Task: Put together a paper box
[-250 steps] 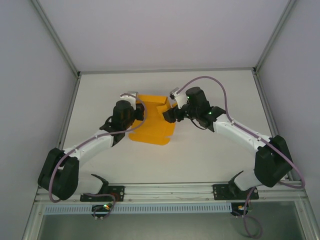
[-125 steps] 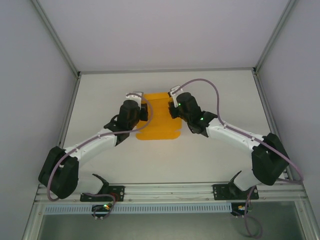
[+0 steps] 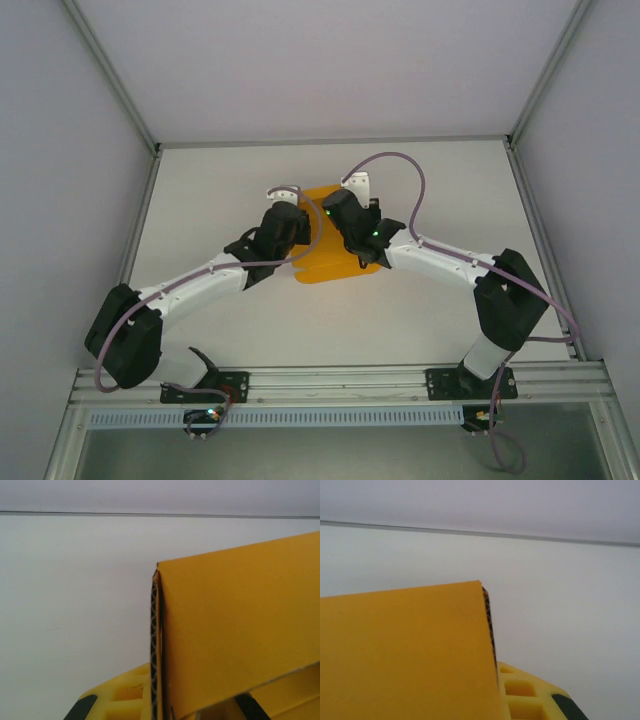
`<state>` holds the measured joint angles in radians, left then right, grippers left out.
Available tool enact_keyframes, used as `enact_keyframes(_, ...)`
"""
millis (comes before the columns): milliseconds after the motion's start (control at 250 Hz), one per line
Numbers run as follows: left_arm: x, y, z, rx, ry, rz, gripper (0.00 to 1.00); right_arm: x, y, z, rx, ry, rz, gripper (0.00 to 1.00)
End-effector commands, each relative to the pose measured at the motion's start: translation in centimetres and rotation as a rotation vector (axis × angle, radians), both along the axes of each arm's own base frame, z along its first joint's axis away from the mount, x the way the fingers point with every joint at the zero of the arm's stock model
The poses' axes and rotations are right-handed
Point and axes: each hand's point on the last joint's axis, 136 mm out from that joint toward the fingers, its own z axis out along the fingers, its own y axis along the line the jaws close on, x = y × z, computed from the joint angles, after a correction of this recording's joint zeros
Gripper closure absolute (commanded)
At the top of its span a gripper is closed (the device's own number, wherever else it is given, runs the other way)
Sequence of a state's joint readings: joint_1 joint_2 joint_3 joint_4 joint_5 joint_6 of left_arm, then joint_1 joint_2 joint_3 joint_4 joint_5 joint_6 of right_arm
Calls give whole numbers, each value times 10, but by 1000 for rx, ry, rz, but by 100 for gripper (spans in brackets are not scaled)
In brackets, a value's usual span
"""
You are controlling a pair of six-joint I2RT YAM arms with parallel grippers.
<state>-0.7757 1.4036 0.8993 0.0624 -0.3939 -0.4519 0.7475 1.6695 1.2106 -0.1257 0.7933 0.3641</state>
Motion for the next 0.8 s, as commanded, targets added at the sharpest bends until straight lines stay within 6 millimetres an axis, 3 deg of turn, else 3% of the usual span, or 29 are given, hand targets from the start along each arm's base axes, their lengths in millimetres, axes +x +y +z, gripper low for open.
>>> enact_keyframes(0, 10, 43, 14, 21, -22, 209, 100, 1, -84, -4, -388, 8, -276, 100)
enact_keyframes(84, 10, 47, 9, 25, -9, 235, 100, -4, -98, -2, -445, 29, -345, 100)
enact_keyframes(204, 11, 49, 4, 20, 17, 246, 100, -19, -119, 6, -374, -6, -485, 100)
enact_keyframes(339, 12, 51, 2, 30, 28, 257, 100, -21, -119, 9, -312, -35, -524, 100)
enact_keyframes(691, 16, 47, -4, 20, 48, 270, 100, -6, -90, -2, -127, -37, -424, 90)
enact_keyframes(799, 17, 46, -3, 17, 46, 267, 100, 2, -59, -7, -22, -46, -211, 74)
